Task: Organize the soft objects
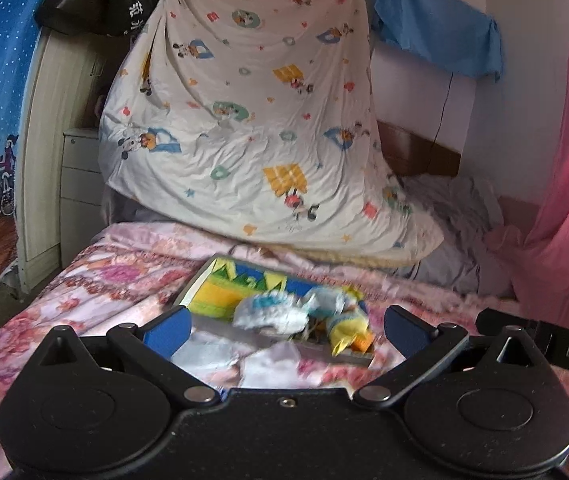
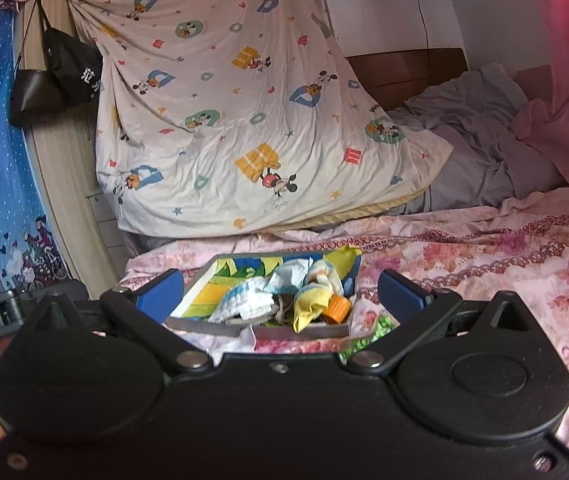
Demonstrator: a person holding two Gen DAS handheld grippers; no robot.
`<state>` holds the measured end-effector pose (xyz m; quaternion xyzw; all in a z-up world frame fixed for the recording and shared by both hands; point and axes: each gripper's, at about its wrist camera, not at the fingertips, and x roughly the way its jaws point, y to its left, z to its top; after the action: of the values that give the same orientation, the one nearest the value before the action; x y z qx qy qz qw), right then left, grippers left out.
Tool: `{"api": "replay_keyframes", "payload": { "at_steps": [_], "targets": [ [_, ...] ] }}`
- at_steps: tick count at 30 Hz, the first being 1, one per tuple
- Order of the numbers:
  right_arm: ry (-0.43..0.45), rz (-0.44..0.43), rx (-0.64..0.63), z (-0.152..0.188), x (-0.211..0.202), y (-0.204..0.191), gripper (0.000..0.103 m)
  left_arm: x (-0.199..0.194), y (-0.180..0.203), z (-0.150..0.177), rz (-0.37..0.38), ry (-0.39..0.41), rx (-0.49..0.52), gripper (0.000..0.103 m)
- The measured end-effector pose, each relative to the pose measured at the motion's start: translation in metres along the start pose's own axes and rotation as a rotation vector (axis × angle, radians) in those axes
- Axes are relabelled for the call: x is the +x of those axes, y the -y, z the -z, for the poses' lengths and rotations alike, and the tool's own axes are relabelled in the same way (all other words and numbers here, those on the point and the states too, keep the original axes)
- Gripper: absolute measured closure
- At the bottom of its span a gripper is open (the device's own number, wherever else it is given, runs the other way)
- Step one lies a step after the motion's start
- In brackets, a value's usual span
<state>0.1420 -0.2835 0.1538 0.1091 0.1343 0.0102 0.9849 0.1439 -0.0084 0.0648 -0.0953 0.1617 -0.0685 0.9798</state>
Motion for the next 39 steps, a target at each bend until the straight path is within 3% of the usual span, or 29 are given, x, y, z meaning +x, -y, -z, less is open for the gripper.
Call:
{"api": "replay_keyframes", "payload": {
  "at_steps": [6,22,32,39],
  "targets": [
    [-0.061,0.012,-0.012,0.03,-0.014,-0.005,0.001,-0.004,-0.019,0.02,-0.033,-0.113,-0.017,0.001],
    [-0.184,-0.013,-0.095,0.083,-0.007,-0.016,0.001,0.006,-0.043,0.058,-0.103,-0.251,-0.021,0.001],
    [-0.248,-0.05,-0.128,0.099,0.014,-0.03,0.001,0.012,-0.043,0.065,-0.158,-0.291,0.022,0.001],
    [-0.282,-0.074,-0.151,0.105,0.028,-0.037,0.001,0.014,-0.049,0.067,-0.199,-0.309,-0.005,0.001]
  ]
}}
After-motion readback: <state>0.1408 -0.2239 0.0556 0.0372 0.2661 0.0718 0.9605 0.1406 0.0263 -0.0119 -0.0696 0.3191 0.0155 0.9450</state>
